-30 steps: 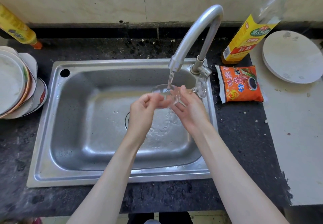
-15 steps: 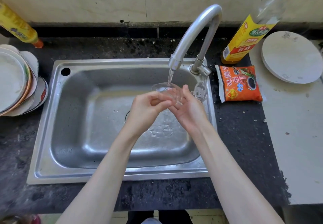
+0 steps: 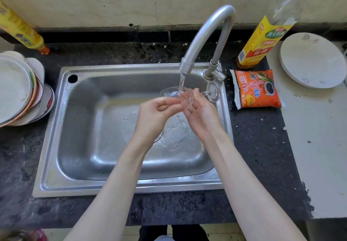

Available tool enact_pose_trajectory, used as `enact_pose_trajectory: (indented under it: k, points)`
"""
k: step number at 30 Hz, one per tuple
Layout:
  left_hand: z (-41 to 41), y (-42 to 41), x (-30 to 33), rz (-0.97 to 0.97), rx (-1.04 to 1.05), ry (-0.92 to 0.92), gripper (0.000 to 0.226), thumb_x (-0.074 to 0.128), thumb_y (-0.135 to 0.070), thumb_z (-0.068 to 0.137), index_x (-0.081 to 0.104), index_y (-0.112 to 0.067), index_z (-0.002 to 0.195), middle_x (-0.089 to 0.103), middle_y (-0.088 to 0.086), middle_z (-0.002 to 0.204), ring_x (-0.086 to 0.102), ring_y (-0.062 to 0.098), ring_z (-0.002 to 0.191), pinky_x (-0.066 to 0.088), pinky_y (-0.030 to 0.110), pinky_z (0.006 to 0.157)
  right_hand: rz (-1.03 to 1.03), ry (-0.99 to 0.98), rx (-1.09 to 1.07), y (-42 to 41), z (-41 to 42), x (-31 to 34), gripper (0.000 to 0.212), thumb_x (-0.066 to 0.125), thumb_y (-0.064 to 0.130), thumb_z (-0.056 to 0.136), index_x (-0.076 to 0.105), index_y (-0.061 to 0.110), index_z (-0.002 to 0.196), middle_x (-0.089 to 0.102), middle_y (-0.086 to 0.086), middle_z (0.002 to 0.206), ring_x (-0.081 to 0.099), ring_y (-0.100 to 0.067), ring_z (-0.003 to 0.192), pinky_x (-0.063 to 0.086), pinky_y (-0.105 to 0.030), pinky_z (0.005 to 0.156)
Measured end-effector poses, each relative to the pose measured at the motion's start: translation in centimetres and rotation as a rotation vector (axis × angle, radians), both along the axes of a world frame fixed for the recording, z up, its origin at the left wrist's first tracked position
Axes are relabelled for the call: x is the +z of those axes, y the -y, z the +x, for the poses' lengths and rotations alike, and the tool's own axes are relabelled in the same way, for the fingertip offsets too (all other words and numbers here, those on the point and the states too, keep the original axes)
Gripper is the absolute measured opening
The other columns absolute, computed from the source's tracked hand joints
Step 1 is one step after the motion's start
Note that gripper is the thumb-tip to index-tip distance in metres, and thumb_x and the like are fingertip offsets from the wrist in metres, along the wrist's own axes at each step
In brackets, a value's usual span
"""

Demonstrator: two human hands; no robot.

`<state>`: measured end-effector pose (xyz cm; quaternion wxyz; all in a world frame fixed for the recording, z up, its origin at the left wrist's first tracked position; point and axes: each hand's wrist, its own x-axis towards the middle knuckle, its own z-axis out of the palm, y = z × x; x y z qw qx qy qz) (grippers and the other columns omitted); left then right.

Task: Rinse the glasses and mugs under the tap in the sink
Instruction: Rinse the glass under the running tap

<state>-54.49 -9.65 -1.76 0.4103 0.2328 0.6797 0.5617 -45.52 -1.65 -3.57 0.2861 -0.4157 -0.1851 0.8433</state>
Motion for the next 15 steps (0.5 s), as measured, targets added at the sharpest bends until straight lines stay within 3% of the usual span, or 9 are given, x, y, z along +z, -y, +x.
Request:
enact_pose_trajectory:
  k: [3,4,7,8,12,15]
  points:
    - [0.1,-0.2,0.3,0.090,0.054,0.128,0.013,0.065,-0.003,0.079,0.070,-0.013,0.086,0.074,-0.002,0.083,0.067,0.010,0.084,0.049,0.015,0.076,0.030,-0.026,-0.006,0.1,-0.2,0.1,0.018,0.045,0.016,0.097,0.058,0.006,0.104,0.065,-0.009,0.102,0.061,-0.020,0.101,0.048,-0.032,0.093]
    - [0.0,-0.1,-0.1,0.093,-0.001,0.013,0.016,0.064,-0.005,0.081,0.070,-0.015,0.092,0.073,-0.004,0.092,0.065,0.009,0.091,0.048,0.016,0.081,0.026,0.004,-0.006,-0.1,-0.2,0.1,0.019,0.047,0.018,0.096,0.060,0.005,0.102,0.068,-0.009,0.096,0.064,-0.020,0.094,0.052,-0.031,0.086]
    - [-0.1,0.4,-1.5,0.071,-0.340,-0.590,0.029,0.062,-0.012,0.083,0.066,-0.018,0.111,0.065,-0.008,0.114,0.055,0.005,0.113,0.039,0.018,0.098,-0.015,0.091,0.000,-0.5,-0.3,0.3,0.022,0.052,0.022,0.093,0.064,0.004,0.094,0.071,-0.005,0.074,0.066,-0.017,0.071,0.055,-0.026,0.064]
    - [-0.1,0.5,-2.0,0.073,-0.376,-0.659,0.030,0.061,-0.013,0.081,0.067,-0.016,0.110,0.064,-0.007,0.115,0.055,0.005,0.114,0.039,0.017,0.099,-0.017,0.112,0.008,-0.6,-0.3,0.3,0.022,0.053,0.023,0.093,0.064,0.004,0.094,0.070,-0.005,0.073,0.065,-0.017,0.071,0.054,-0.027,0.064]
    - [-0.1,0.3,-1.3,-0.020,-0.141,-0.371,0.010,0.065,-0.010,0.082,0.070,-0.019,0.085,0.072,-0.001,0.089,0.065,0.006,0.085,0.048,0.020,0.083,-0.042,0.043,0.005,-0.4,0.0,0.1,0.025,0.050,0.021,0.095,0.061,0.001,0.104,0.068,-0.010,0.092,0.066,-0.017,0.089,0.056,-0.026,0.076]
    - [0.2,-0.1,-0.2,0.015,0.110,-0.094,0.014,0.068,-0.011,0.080,0.059,-0.015,0.070,0.067,0.000,0.071,0.065,0.006,0.067,0.048,0.015,0.066,-0.095,-0.054,-0.031,-0.2,0.0,0.3,0.021,0.049,0.018,0.095,0.058,0.000,0.103,0.067,-0.010,0.091,0.066,-0.017,0.087,0.057,-0.025,0.071]
